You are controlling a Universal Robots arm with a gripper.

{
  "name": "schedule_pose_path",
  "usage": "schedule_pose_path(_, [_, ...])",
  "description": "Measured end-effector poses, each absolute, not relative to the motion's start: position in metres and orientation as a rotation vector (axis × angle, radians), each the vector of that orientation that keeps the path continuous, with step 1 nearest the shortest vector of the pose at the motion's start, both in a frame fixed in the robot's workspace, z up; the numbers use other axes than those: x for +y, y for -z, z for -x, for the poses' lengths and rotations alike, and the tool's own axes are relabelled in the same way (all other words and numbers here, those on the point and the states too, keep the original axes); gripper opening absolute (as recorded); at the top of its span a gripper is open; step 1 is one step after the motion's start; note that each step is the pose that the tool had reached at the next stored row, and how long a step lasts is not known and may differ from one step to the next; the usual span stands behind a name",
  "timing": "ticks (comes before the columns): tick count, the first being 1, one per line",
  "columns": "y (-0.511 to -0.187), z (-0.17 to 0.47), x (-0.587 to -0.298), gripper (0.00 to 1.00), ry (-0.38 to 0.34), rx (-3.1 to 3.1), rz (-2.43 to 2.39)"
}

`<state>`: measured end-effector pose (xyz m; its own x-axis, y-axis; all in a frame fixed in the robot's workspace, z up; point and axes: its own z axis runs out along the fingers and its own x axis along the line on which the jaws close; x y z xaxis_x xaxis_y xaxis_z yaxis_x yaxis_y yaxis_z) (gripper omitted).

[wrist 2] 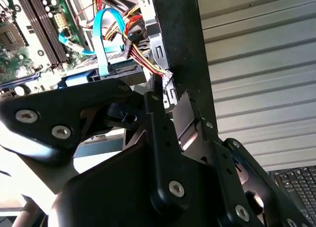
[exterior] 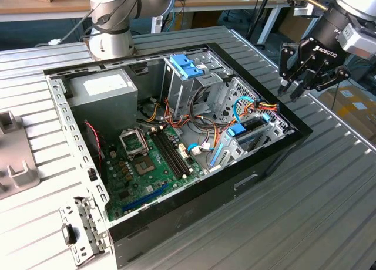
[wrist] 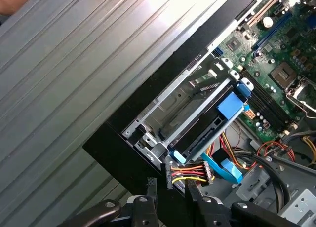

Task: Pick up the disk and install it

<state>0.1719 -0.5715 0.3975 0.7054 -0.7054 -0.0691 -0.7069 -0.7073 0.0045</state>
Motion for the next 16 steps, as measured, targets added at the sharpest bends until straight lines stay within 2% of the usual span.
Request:
schedule_pose_path(5, [-0.3971,-0.1717,-0.5715,0.36,-0.050,1.179,2.852])
schedule_pose_path(16, [-0.3905,-0.1687,-0.5770,0.36,-0.049,1.177,2.849])
